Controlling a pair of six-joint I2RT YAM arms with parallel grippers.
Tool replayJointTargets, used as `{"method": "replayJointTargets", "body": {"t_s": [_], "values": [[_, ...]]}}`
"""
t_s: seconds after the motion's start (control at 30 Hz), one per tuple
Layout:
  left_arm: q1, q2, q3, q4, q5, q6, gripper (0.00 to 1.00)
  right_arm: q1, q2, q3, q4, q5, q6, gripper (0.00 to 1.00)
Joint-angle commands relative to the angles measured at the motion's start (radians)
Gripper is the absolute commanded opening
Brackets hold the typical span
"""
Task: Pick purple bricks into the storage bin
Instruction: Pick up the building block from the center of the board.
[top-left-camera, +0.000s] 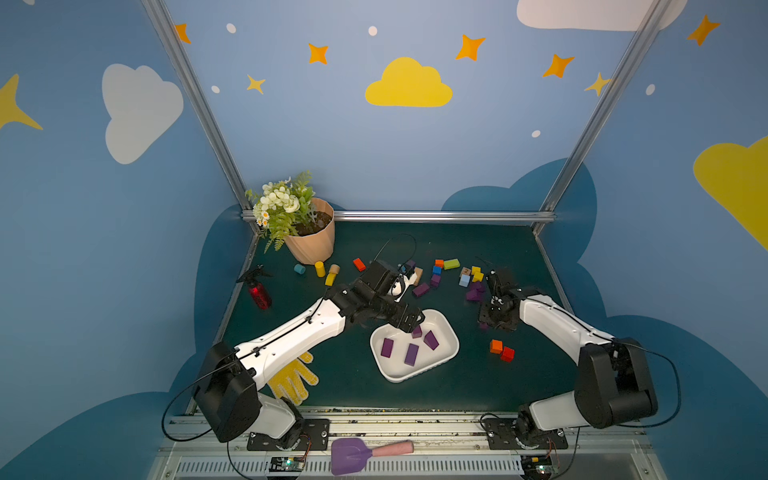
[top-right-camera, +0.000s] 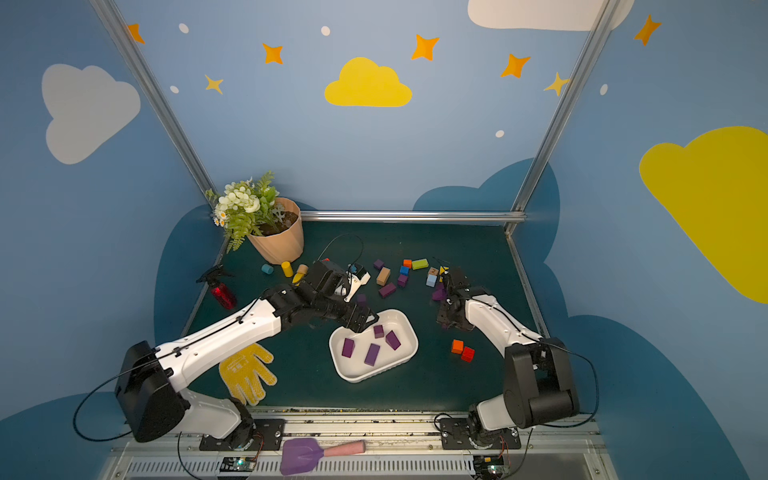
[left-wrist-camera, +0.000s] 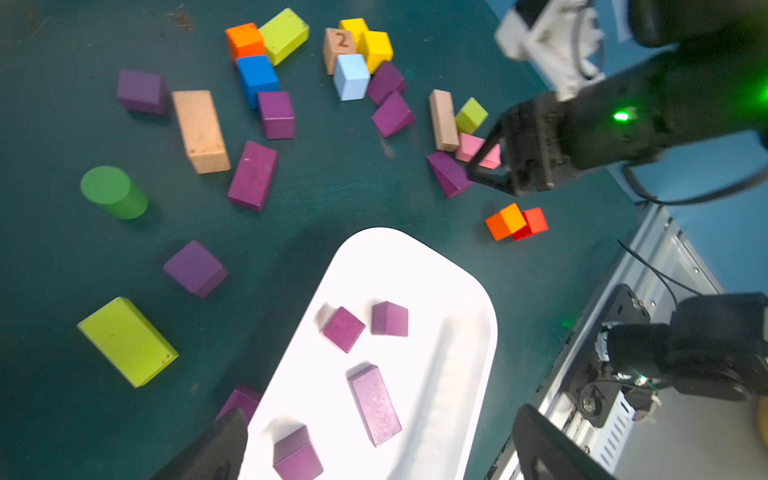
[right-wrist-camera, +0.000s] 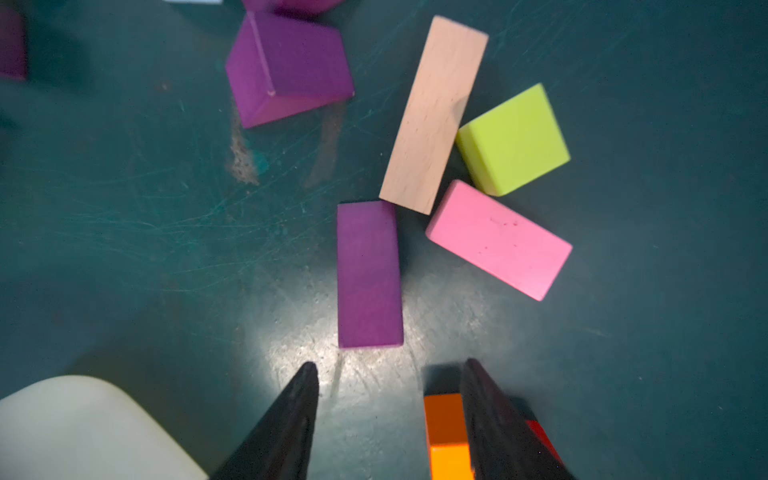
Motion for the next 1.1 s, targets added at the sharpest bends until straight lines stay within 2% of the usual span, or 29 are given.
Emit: {"method": "replayJointTargets", "body": {"t_s": [0.0,0.33,1.07], "values": [[-0.009,-0.027,-0.009,0.002,0.002,0.034,1.00,-0.003,0.037,0.017,0.016,-0.027,-0.028,0.61],[-0.015,-0.028,-0.002,-0.009,-0.012,0.037,1.00,0.011,0.123,0.041,0.020,-0.033,-0.042,0.59],[-0.019,-0.030,-0.001,-0.015,-0.027,0.042,1.00,0.015,0.236,0.084,0.037,0.007,-0.049,0.41]]}}
